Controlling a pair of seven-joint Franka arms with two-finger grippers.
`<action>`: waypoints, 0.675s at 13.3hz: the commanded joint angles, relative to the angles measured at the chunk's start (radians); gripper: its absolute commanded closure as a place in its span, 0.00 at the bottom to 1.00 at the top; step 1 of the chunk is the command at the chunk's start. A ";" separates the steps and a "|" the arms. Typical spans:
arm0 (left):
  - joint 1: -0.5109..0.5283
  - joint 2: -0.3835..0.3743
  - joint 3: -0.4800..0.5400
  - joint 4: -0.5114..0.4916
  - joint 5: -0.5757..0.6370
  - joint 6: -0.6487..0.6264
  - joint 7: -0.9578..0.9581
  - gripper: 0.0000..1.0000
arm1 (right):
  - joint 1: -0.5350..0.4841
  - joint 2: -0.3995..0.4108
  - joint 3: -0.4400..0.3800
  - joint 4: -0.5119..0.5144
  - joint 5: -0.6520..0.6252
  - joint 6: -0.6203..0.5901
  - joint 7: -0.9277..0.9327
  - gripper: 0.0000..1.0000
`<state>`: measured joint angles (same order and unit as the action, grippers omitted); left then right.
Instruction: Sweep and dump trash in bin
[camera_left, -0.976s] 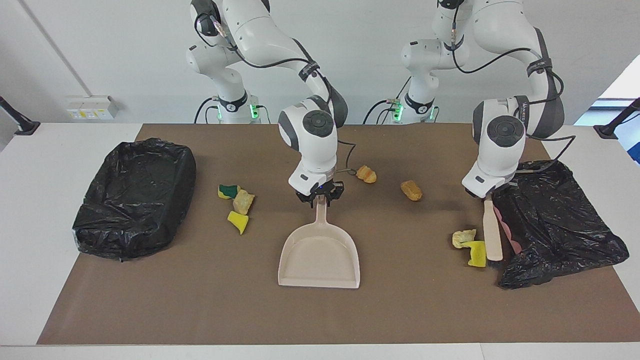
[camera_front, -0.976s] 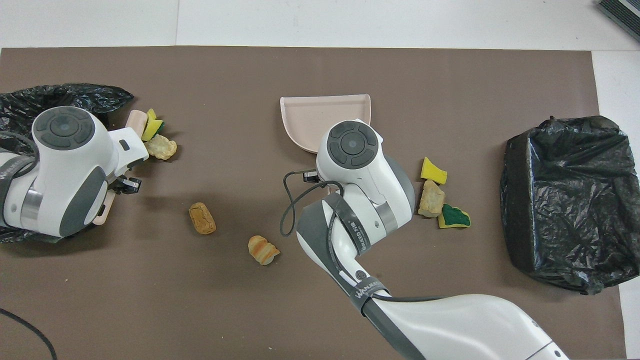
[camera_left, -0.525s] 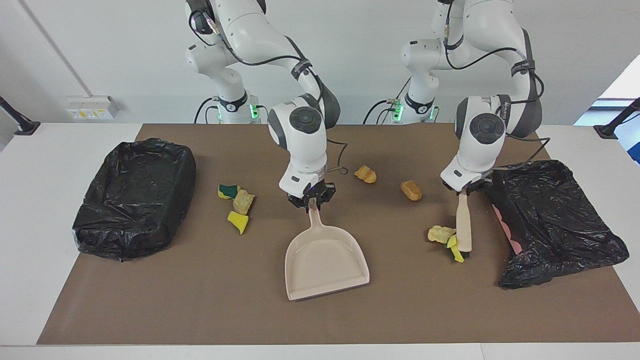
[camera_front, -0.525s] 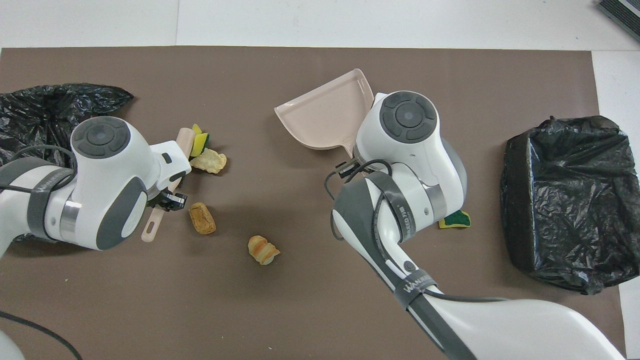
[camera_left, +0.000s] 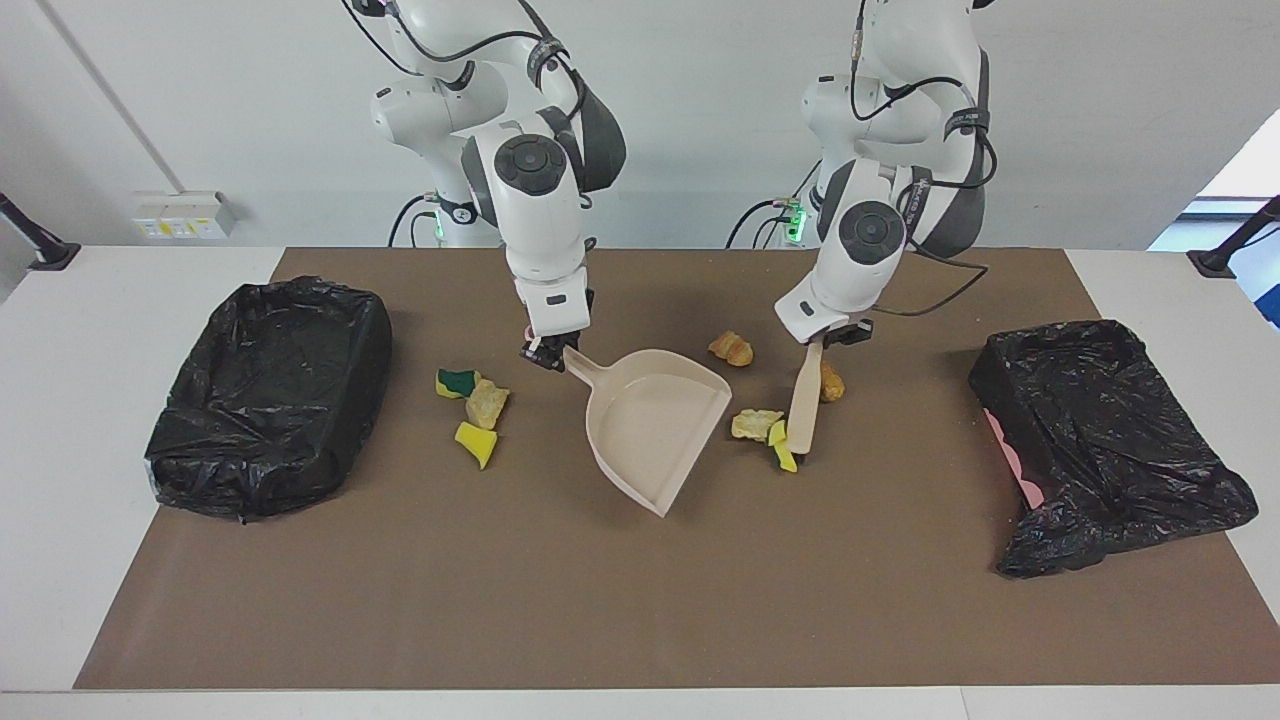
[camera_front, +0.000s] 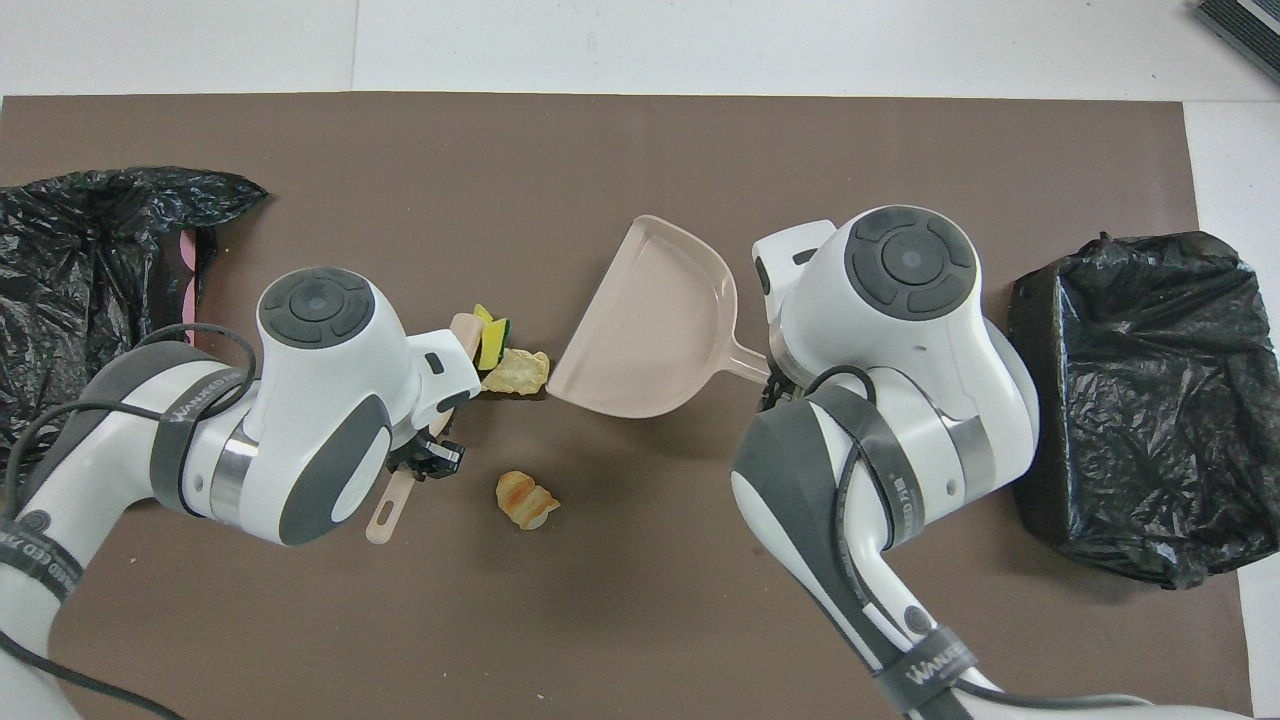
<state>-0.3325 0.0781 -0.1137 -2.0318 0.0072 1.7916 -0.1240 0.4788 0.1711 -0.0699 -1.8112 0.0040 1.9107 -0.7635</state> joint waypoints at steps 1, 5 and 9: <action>-0.049 -0.081 0.017 -0.015 -0.033 -0.089 -0.121 1.00 | -0.014 -0.109 0.007 -0.185 -0.036 0.082 -0.154 1.00; -0.080 -0.118 0.020 -0.042 -0.033 -0.178 -0.357 1.00 | 0.032 -0.209 0.009 -0.364 -0.042 0.188 -0.224 1.00; -0.010 -0.156 0.026 -0.113 0.017 -0.163 -0.423 1.00 | 0.069 -0.214 0.009 -0.443 -0.061 0.270 -0.189 1.00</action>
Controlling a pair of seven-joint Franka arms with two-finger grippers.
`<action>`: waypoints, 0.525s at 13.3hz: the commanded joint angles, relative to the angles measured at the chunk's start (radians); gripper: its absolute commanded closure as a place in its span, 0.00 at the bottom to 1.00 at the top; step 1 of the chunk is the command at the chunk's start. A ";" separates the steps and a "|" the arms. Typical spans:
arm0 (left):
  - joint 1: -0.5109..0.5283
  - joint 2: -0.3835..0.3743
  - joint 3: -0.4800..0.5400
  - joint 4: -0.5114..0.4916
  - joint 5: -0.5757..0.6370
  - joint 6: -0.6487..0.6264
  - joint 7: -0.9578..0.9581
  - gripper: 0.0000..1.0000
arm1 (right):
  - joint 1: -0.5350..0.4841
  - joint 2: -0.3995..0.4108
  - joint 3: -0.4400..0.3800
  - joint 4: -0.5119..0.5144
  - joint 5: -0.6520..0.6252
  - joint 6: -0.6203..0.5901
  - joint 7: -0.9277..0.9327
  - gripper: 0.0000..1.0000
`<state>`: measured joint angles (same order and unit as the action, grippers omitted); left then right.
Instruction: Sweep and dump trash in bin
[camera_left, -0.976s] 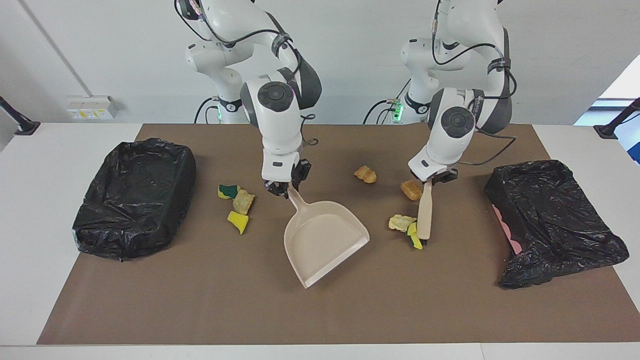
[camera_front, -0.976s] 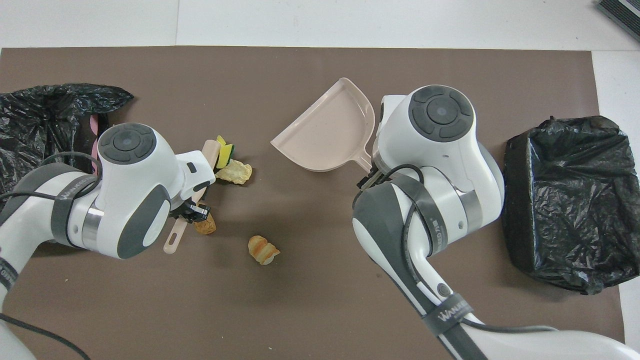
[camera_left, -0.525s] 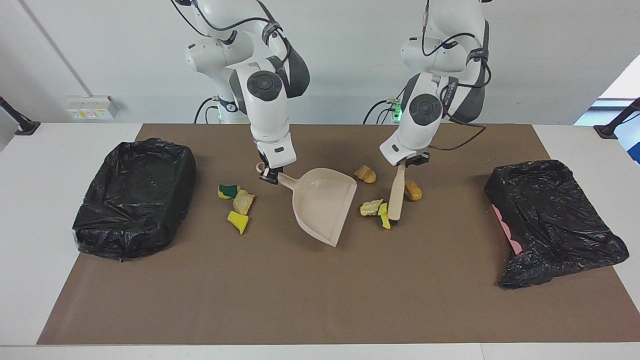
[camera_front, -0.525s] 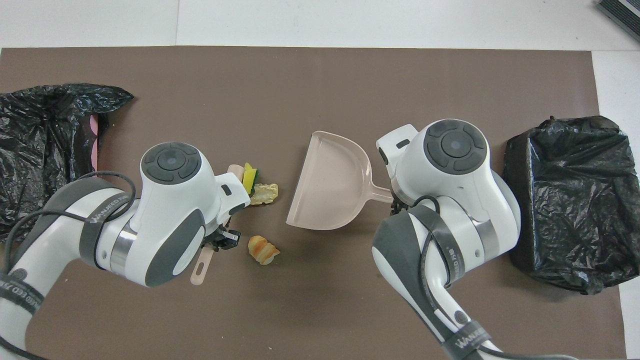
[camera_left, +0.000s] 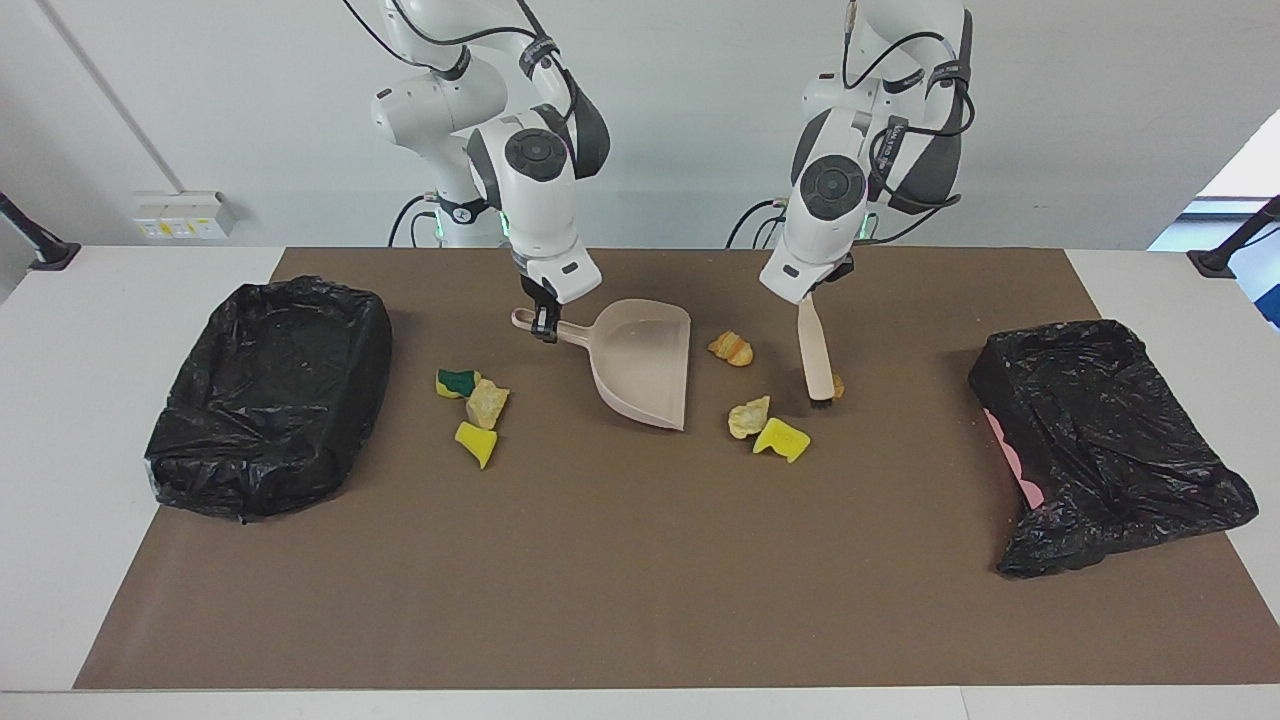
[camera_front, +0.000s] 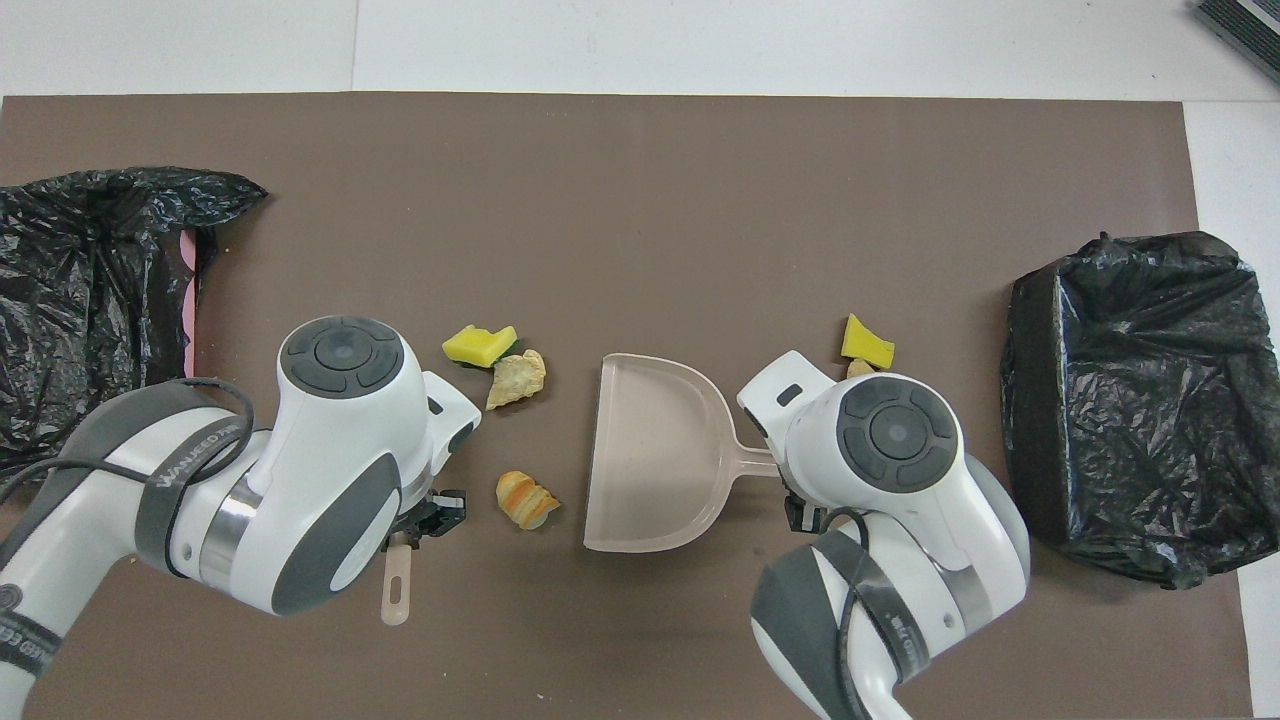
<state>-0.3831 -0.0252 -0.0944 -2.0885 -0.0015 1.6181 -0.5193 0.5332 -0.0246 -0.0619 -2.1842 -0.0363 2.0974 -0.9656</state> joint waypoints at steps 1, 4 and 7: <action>0.062 -0.051 0.009 -0.056 0.044 0.016 -0.057 1.00 | 0.016 -0.018 0.000 -0.080 -0.034 0.098 0.019 1.00; 0.112 -0.051 0.007 -0.076 0.049 0.069 -0.087 1.00 | 0.040 0.034 0.000 -0.078 -0.040 0.165 0.024 1.00; 0.112 -0.143 0.007 -0.261 0.049 0.262 -0.090 1.00 | 0.047 0.044 0.000 -0.078 -0.040 0.174 0.039 1.00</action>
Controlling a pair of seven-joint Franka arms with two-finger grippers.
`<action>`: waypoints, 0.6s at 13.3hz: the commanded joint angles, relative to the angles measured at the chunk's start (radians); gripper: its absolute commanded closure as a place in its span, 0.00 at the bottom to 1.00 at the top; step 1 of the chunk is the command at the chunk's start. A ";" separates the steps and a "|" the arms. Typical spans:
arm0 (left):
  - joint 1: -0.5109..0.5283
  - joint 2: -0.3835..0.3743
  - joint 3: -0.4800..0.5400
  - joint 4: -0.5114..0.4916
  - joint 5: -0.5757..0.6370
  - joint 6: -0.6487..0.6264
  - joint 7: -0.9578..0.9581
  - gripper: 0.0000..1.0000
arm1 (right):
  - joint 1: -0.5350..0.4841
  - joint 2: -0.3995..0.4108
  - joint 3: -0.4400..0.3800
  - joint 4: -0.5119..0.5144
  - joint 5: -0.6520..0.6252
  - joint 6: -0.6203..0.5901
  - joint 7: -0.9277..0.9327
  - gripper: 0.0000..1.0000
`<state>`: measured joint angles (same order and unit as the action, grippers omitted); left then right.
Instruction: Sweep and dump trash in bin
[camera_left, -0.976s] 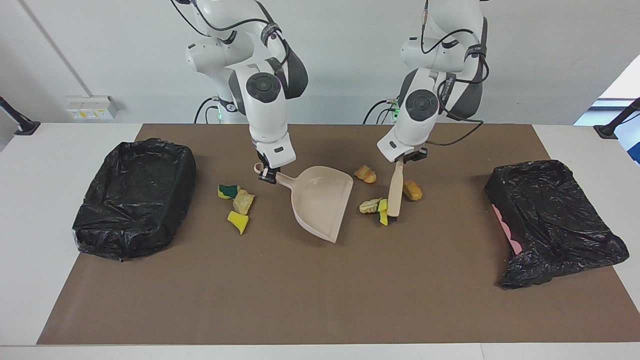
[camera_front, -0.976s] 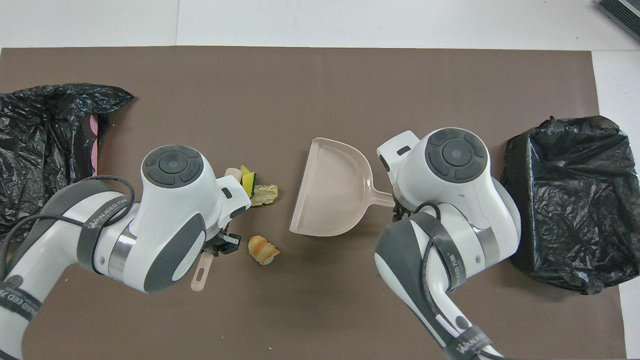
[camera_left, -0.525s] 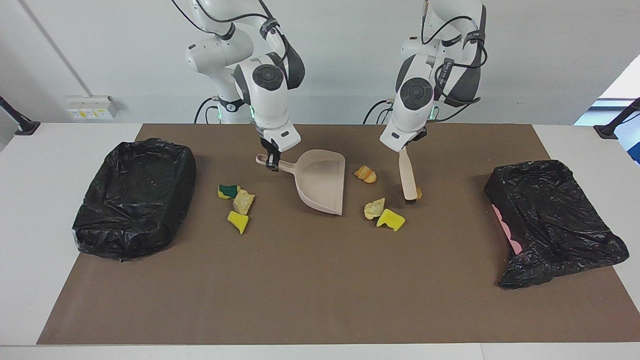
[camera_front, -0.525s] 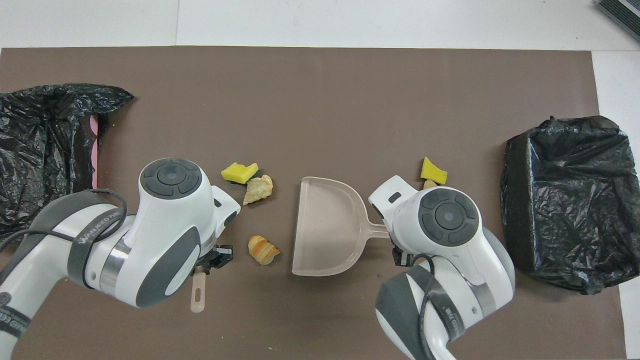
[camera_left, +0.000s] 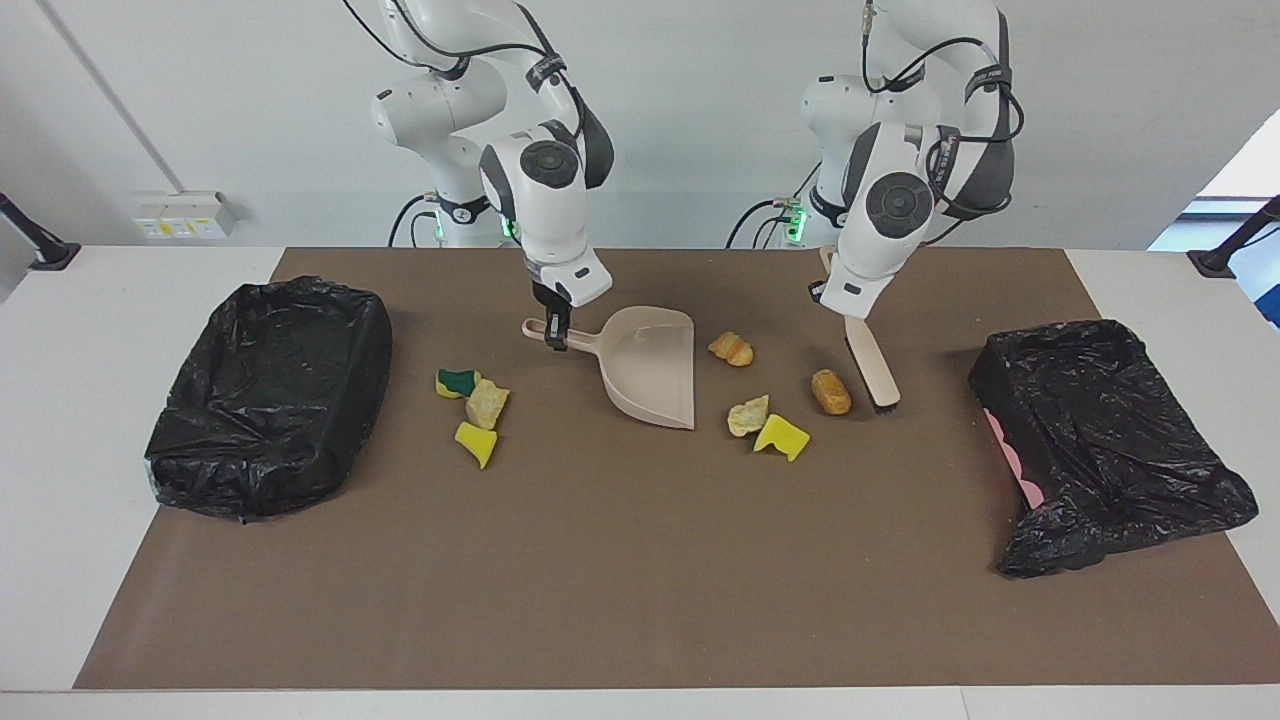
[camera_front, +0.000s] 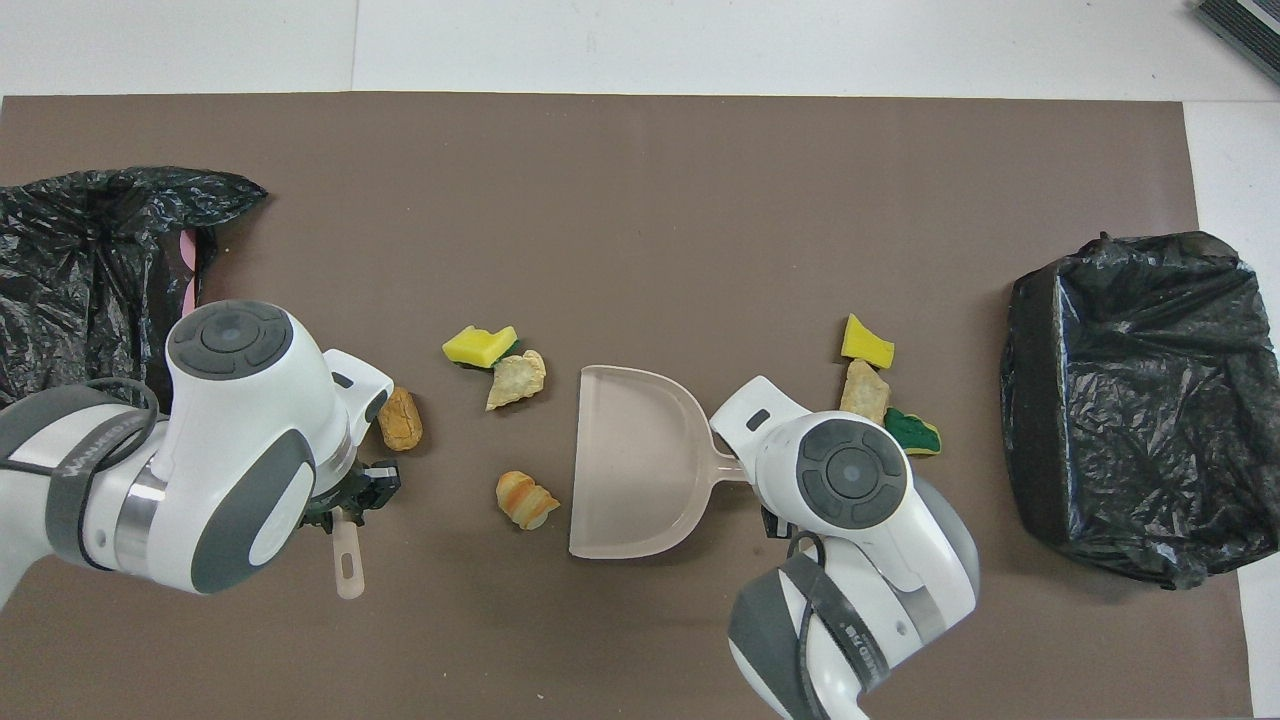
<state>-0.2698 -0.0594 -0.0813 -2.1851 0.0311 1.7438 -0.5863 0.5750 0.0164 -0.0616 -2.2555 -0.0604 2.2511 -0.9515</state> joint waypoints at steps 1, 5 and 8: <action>-0.002 -0.118 -0.006 -0.200 0.016 0.195 -0.018 1.00 | 0.006 0.007 0.000 -0.007 -0.016 0.022 0.025 1.00; -0.055 -0.093 -0.012 -0.215 0.000 0.215 0.066 1.00 | 0.005 0.016 0.000 -0.006 -0.016 0.024 0.025 1.00; -0.156 -0.051 -0.012 -0.217 -0.108 0.268 0.062 1.00 | 0.006 0.016 0.000 0.001 -0.016 0.016 0.026 1.00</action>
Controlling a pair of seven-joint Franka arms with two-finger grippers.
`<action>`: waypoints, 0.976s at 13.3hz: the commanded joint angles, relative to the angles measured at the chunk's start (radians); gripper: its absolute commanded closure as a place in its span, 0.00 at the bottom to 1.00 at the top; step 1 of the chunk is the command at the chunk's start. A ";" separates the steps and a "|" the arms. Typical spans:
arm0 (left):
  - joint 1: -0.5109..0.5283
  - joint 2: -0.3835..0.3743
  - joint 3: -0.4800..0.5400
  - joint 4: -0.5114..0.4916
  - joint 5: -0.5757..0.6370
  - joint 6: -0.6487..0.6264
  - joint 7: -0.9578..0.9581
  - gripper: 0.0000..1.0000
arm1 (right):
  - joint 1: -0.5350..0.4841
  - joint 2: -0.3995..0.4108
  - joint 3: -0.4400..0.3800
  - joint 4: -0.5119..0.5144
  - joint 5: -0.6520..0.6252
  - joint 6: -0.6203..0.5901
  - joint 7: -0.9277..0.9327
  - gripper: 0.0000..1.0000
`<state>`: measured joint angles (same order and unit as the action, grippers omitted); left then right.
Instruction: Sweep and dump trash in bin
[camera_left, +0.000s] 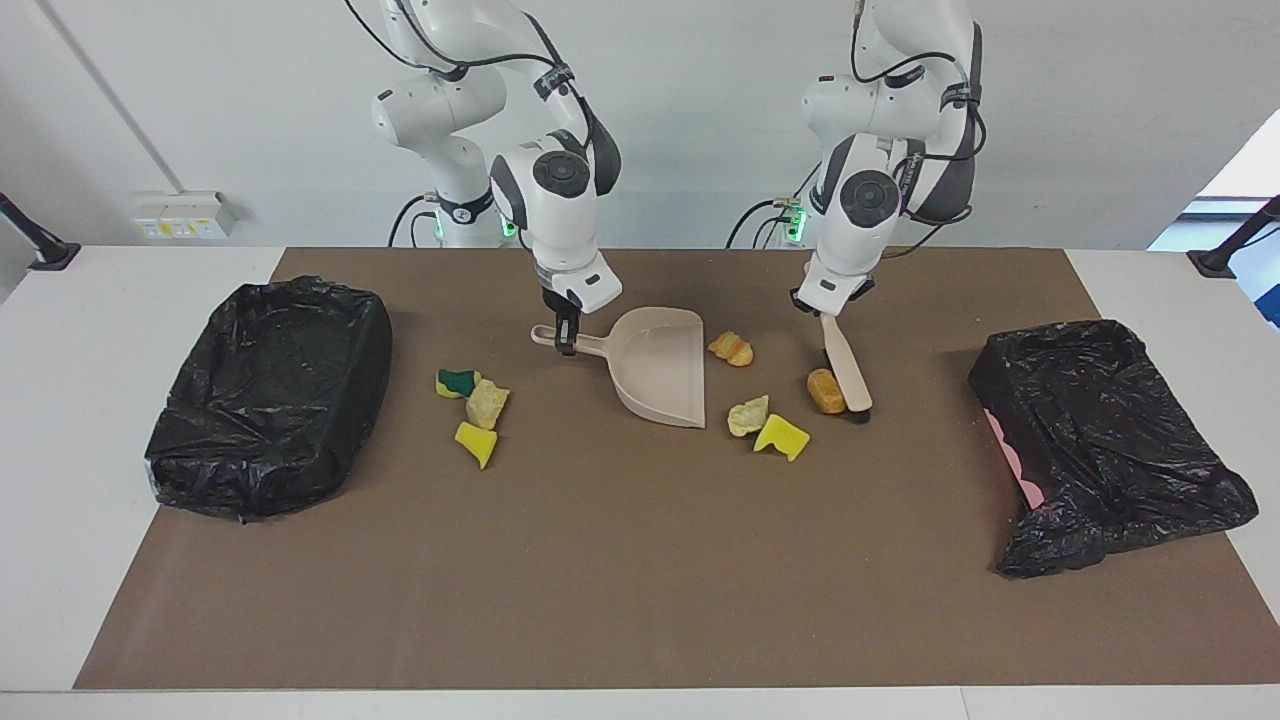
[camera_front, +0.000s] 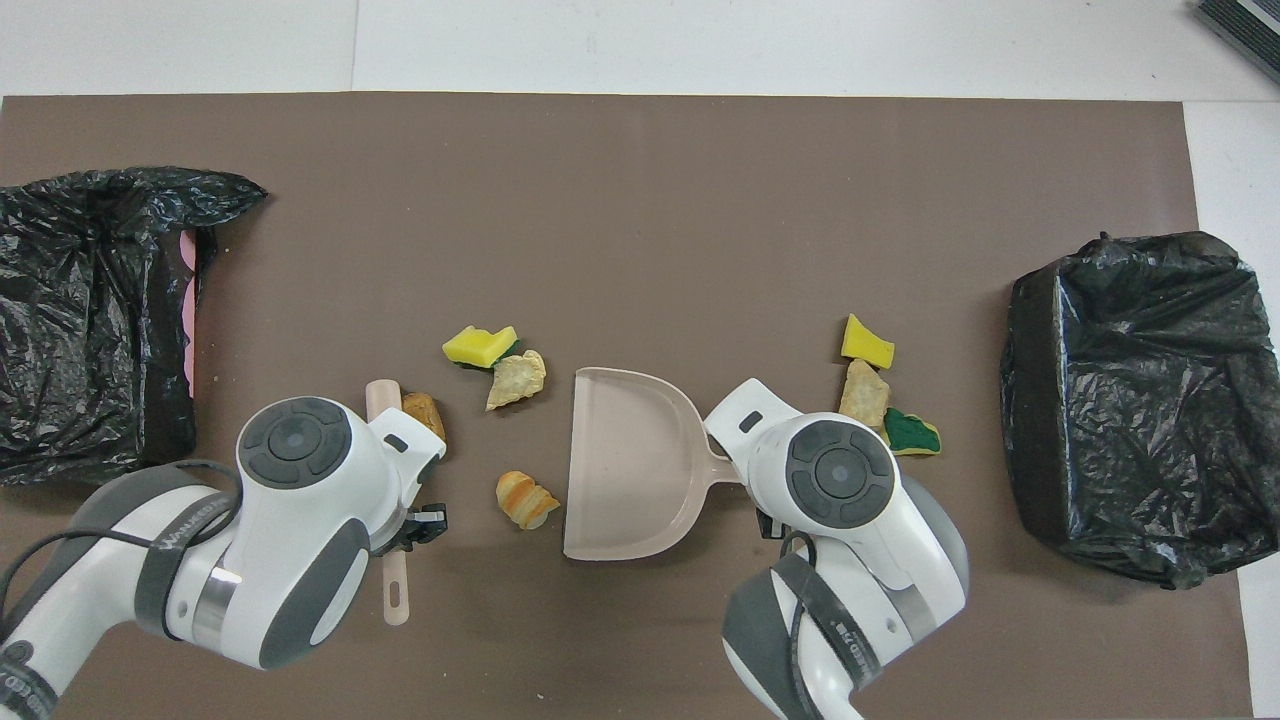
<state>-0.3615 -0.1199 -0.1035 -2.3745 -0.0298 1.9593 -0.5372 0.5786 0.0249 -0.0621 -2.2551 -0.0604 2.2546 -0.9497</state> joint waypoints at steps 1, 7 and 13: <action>-0.100 0.022 0.010 -0.026 -0.088 0.085 0.007 1.00 | 0.004 0.007 0.001 0.000 -0.016 0.010 0.025 1.00; -0.299 0.037 0.004 0.026 -0.340 0.153 0.005 1.00 | 0.004 0.007 0.002 0.005 -0.016 0.003 0.026 1.00; -0.266 0.129 0.022 0.251 -0.323 0.075 -0.040 1.00 | 0.004 0.007 0.002 0.005 -0.016 0.003 0.034 1.00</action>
<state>-0.6566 -0.0096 -0.0944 -2.1734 -0.3711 2.0915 -0.5685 0.5805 0.0250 -0.0621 -2.2548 -0.0604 2.2546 -0.9488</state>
